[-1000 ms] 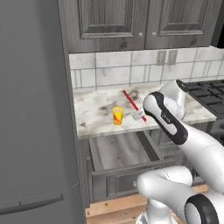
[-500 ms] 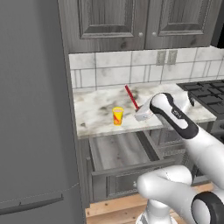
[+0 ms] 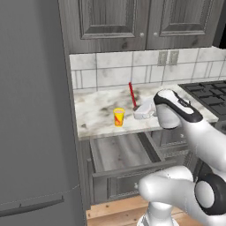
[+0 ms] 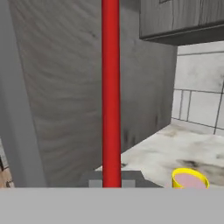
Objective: Pick up the straw from the right drawer and put it inside the smoothie cup.
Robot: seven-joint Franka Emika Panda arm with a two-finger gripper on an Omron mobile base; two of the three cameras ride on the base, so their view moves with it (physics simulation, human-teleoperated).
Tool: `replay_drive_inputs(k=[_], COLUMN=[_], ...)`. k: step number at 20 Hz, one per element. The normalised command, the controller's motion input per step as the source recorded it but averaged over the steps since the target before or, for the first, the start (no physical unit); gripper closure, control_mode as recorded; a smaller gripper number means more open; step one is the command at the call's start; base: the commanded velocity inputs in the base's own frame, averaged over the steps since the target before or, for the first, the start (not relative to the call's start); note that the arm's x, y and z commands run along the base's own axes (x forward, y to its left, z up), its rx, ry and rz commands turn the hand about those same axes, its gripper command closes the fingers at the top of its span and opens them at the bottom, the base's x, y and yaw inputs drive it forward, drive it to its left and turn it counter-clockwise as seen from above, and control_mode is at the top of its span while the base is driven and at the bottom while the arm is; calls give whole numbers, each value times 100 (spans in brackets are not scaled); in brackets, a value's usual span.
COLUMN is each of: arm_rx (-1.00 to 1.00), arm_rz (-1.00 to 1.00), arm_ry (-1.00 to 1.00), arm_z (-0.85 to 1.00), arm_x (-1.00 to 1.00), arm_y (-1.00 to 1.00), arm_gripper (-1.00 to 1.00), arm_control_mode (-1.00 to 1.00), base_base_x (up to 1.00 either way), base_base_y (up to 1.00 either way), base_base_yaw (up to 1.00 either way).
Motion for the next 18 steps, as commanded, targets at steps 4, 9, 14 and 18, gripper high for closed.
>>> replay_drive_inputs(k=[4,9,14,18], arm_rx=[11,10,6,3], arm_rz=[9,12,13,13], arm_ry=[0,0,0,0], arm_z=[7,2,0,-1], arm_x=[33,38,38,41], arm_y=[0,0,0,0], arm_gripper=[100,100,100,100], arm_control_mode=[-100,-100,-100,-100], base_base_x=[0,0,0,0], base_base_y=[0,0,0,0], base_base_yaw=[0,0,0,0])
